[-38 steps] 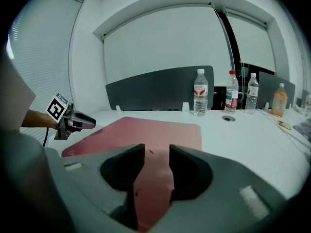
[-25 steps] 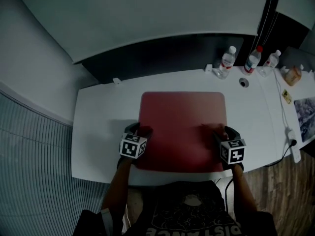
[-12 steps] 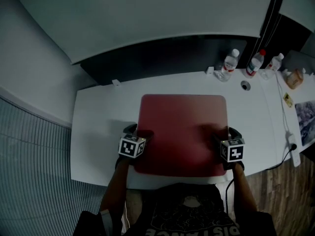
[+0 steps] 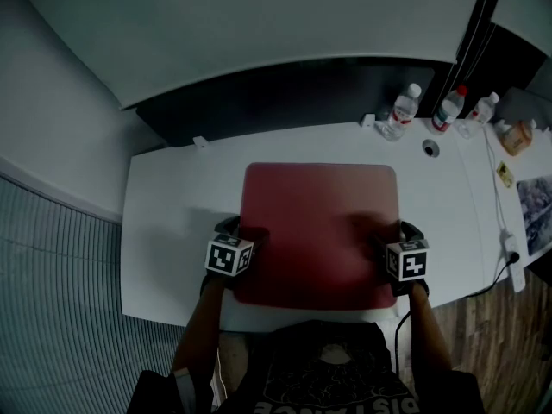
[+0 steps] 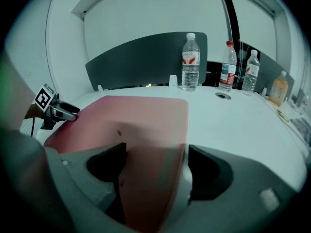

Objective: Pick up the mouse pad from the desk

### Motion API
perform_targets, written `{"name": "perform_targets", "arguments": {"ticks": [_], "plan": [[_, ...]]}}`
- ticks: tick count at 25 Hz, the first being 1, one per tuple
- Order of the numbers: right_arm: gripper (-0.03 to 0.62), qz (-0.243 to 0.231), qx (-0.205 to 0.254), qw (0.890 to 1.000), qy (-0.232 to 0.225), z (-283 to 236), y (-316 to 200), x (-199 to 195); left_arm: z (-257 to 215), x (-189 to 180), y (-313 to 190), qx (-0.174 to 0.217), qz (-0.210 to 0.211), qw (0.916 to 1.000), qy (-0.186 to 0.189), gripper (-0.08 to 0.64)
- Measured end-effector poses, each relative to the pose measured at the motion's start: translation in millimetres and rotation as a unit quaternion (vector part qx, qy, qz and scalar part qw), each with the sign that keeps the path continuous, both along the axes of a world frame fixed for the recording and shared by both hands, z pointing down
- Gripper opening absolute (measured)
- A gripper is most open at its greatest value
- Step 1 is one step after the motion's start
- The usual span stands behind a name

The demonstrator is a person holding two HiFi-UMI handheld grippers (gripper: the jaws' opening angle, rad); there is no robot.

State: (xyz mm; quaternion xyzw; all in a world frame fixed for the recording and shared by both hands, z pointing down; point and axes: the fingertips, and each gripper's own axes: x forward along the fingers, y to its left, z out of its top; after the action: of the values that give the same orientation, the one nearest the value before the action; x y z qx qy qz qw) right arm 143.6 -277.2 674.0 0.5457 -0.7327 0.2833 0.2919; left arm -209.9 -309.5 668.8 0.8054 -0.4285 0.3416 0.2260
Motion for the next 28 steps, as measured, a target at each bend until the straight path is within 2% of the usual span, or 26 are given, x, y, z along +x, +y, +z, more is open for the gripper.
{"name": "perform_targets", "arguments": {"ticks": [11, 17, 28], "plan": [[0.368, 0.002, -0.003, 1.0, 0.007, 0, 1, -2, 0, 1, 0, 0.008, -0.018, 0.9998, 0.007, 0.364], [0.358, 0.005, -0.003, 1.0, 0.007, -1, 1, -4, -2, 2, 0, 0.015, -0.026, 0.9995, 0.008, 0.296], [0.243, -0.009, 0.005, 1.0, 0.007, -3, 7, -17, -3, 8, 4, 0.014, -0.023, 0.9995, 0.017, 0.224]]}}
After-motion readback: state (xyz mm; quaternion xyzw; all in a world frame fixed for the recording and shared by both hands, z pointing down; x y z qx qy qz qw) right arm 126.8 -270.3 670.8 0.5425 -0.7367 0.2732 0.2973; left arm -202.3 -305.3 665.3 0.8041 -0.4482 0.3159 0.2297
